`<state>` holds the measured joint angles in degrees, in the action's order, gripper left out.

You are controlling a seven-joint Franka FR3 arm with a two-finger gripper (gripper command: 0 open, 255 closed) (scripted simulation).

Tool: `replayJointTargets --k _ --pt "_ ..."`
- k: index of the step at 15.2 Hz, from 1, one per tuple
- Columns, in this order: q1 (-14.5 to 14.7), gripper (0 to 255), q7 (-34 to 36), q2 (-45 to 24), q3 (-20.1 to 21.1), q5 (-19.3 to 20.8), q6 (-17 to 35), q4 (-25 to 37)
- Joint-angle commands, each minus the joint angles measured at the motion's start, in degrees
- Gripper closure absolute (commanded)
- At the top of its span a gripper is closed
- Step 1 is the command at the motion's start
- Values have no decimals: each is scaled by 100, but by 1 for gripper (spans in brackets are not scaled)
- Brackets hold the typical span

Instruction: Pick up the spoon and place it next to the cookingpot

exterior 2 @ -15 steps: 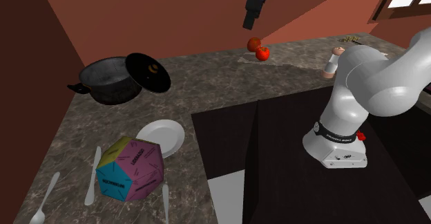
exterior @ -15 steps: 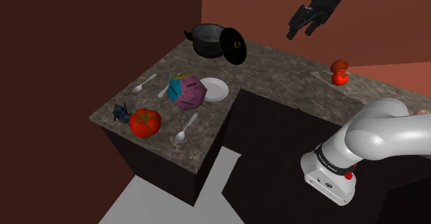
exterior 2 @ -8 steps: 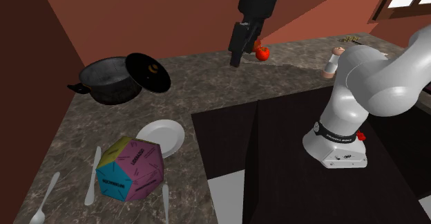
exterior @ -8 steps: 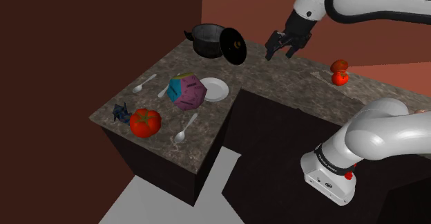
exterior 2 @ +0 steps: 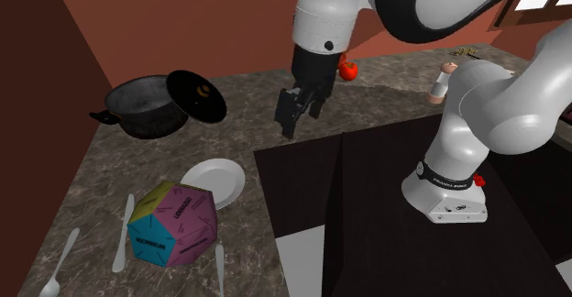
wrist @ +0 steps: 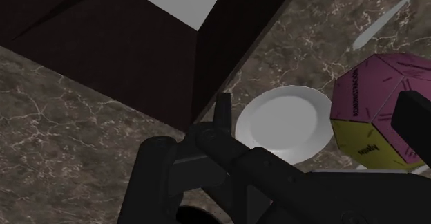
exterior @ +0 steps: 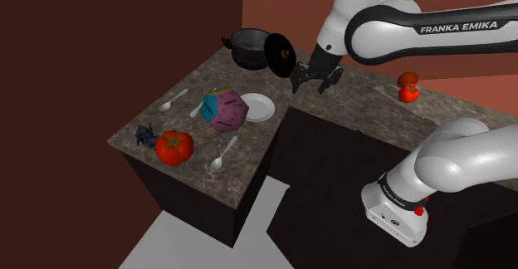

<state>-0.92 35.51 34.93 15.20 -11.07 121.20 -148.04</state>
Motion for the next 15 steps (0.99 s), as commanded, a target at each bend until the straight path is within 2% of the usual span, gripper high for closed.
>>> replayJointTargets --k 1,5,9,12,15 --pt "-18 0 337 -372 203 -125 422 -61" --pt "-65 0 1021 -1163 608 -284 1148 -15" --pt "-164 0 1770 -2079 997 -257 1862 174" --pt "-254 0 2421 -2832 1248 -45 2366 403" --pt "-284 0 3180 -3628 1386 372 2816 705"
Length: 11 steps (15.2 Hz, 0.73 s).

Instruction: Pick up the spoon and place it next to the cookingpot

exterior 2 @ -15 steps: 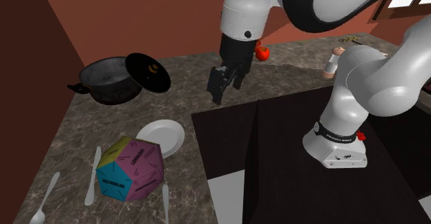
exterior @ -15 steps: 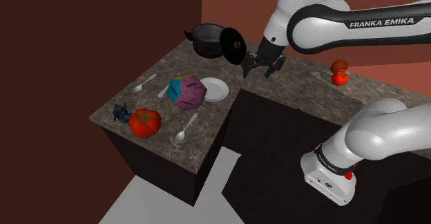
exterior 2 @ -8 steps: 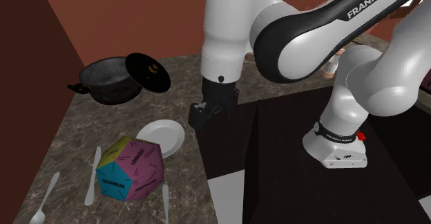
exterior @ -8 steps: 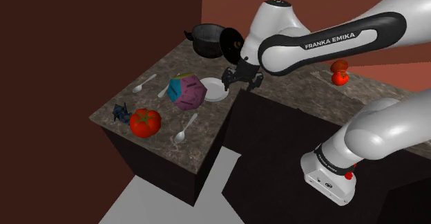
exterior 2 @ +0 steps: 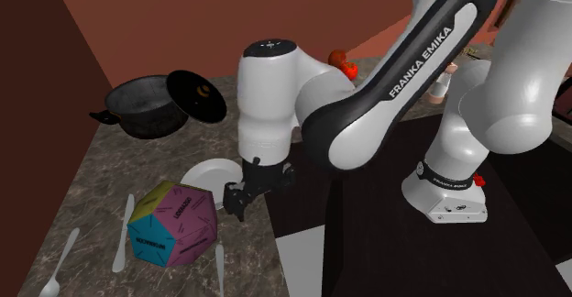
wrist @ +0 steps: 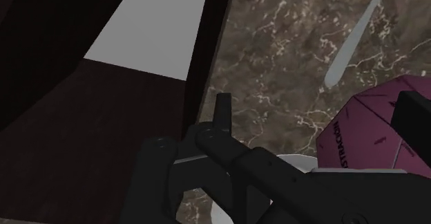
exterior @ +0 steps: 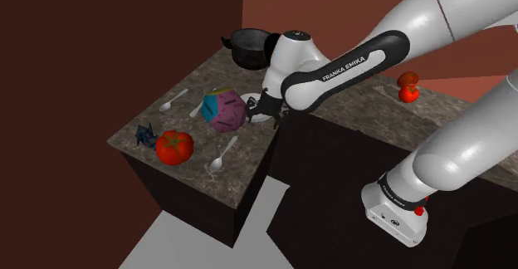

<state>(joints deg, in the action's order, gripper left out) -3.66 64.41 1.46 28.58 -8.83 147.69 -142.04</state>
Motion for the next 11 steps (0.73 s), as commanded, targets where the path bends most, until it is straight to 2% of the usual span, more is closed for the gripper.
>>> replayJointTargets --k 1,6,11 --pt "14 0 561 -550 50 322 300 222" --pt "432 0 1810 -1841 -272 1112 810 936" --pt "1013 0 2652 -3008 -744 1419 1111 1838"
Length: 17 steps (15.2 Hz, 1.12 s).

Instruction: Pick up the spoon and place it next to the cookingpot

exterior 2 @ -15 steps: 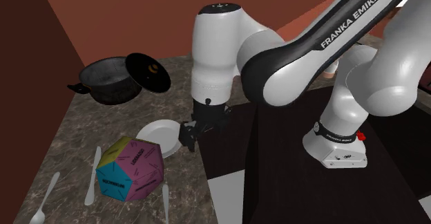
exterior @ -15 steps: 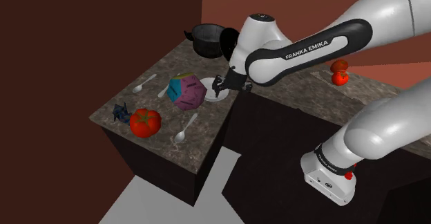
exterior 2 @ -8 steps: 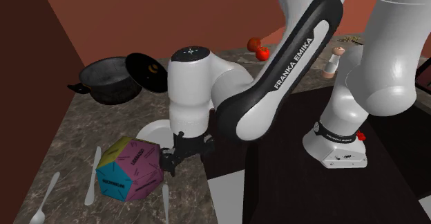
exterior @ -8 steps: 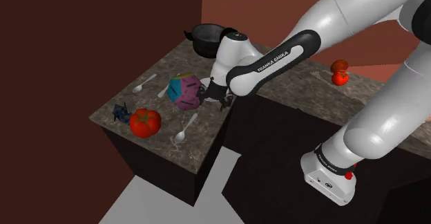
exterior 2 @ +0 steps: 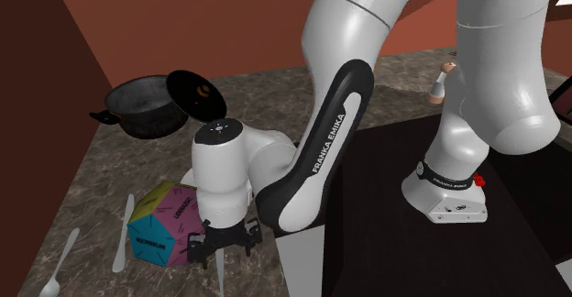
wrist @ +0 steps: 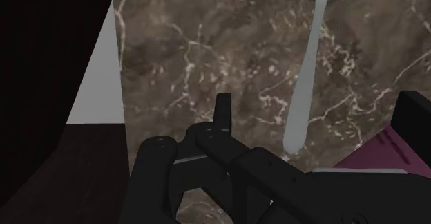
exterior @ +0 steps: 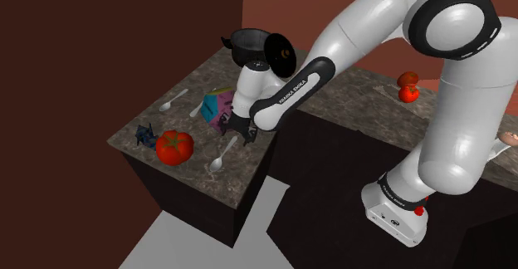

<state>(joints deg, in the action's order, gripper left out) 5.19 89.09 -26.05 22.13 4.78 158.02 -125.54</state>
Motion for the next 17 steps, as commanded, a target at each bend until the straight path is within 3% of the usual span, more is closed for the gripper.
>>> replayJointTargets --k 1,9,17 --pt "233 0 309 -481 -179 69 117 390" --pt "528 0 474 -1127 -438 219 429 746" --pt "548 0 481 -1171 -455 228 451 770"
